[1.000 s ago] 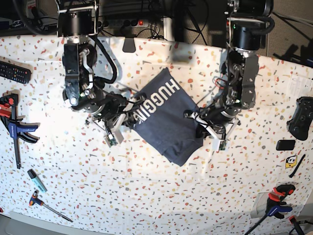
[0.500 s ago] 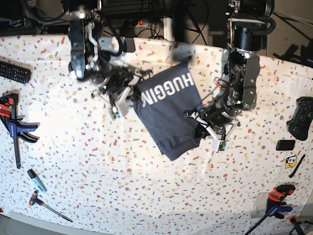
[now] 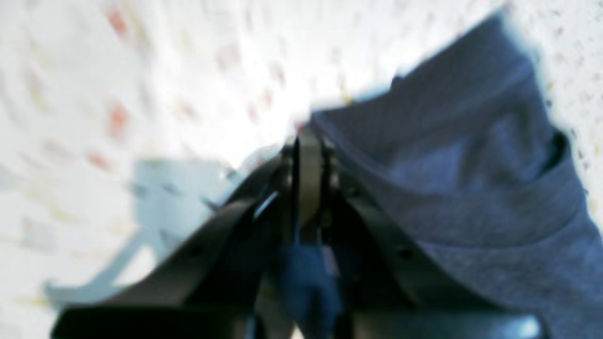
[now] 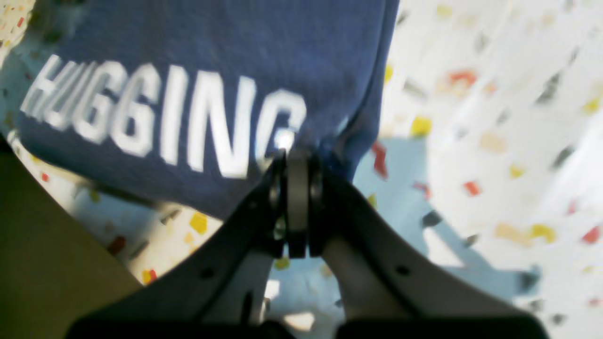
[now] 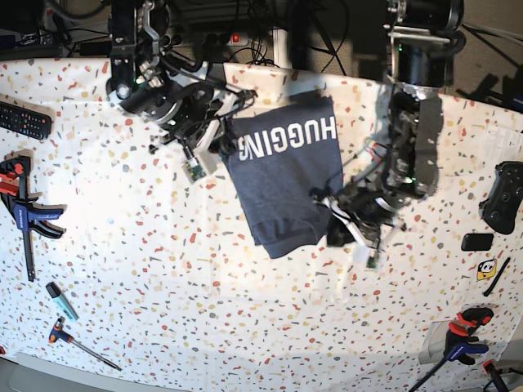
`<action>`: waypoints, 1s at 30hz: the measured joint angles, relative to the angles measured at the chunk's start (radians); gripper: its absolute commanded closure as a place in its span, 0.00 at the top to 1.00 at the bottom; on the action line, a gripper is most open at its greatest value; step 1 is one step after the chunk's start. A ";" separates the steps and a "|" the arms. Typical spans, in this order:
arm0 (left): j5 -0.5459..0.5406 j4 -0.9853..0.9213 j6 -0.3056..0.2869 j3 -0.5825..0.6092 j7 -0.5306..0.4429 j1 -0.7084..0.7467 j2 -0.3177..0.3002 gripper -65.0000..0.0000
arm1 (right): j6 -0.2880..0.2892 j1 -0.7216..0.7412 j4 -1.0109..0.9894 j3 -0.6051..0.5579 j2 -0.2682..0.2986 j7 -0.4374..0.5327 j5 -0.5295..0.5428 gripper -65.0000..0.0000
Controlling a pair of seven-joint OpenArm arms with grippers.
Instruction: Fold the T-shirt properly
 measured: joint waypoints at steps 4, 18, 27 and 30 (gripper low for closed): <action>-0.108 0.105 0.044 -0.002 0.053 0.018 -0.082 0.00 | -0.001 0.001 0.062 0.091 0.000 -0.031 0.035 0.00; -0.401 0.348 0.201 -0.024 0.209 0.345 -0.433 0.00 | 0.001 -0.193 0.253 0.517 -0.005 -0.243 0.262 0.00; -0.499 0.481 0.163 -0.307 0.204 0.696 -0.449 0.00 | 0.002 -0.470 0.282 0.668 -0.008 -0.244 0.472 0.00; -0.585 0.513 0.058 -0.392 0.203 0.819 -0.447 0.00 | 0.002 -0.565 0.282 0.672 -0.030 -0.222 0.468 0.00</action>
